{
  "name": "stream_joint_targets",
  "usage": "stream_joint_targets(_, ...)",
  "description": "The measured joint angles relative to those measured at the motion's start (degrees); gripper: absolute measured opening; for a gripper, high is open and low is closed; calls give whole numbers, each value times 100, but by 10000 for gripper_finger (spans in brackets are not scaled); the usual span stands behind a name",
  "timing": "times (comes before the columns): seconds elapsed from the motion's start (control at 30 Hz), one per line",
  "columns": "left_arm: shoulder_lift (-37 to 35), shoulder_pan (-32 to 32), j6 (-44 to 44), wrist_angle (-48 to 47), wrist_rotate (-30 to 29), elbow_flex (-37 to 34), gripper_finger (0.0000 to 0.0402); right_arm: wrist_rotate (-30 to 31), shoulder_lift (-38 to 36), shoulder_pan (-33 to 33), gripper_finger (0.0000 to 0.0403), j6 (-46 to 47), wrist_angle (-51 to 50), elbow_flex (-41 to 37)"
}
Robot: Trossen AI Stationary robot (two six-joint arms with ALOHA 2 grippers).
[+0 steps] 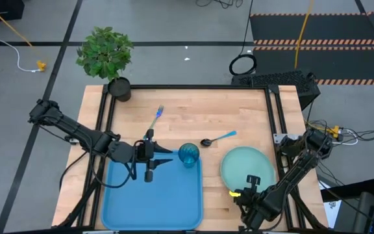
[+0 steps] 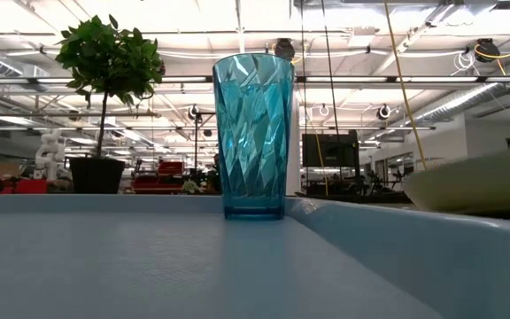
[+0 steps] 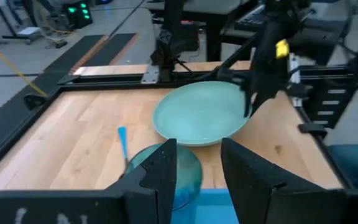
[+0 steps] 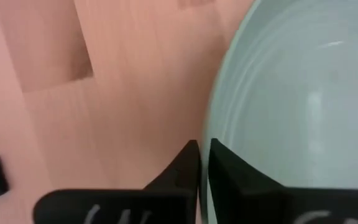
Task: Pick and place plate/cup/fork/spoon on tray
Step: Put the white plate on the blue tray
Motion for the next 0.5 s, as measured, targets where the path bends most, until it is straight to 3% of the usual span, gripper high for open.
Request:
stream_joint_targets(0.3,0,4,200,40,-312,0,129,571,-884,-179,1,-309,-555,41)
stream_joint_targets(0.5,0,3,402,97,-316,0,129,1111,-1067,-372,1,-842,-1229,612)
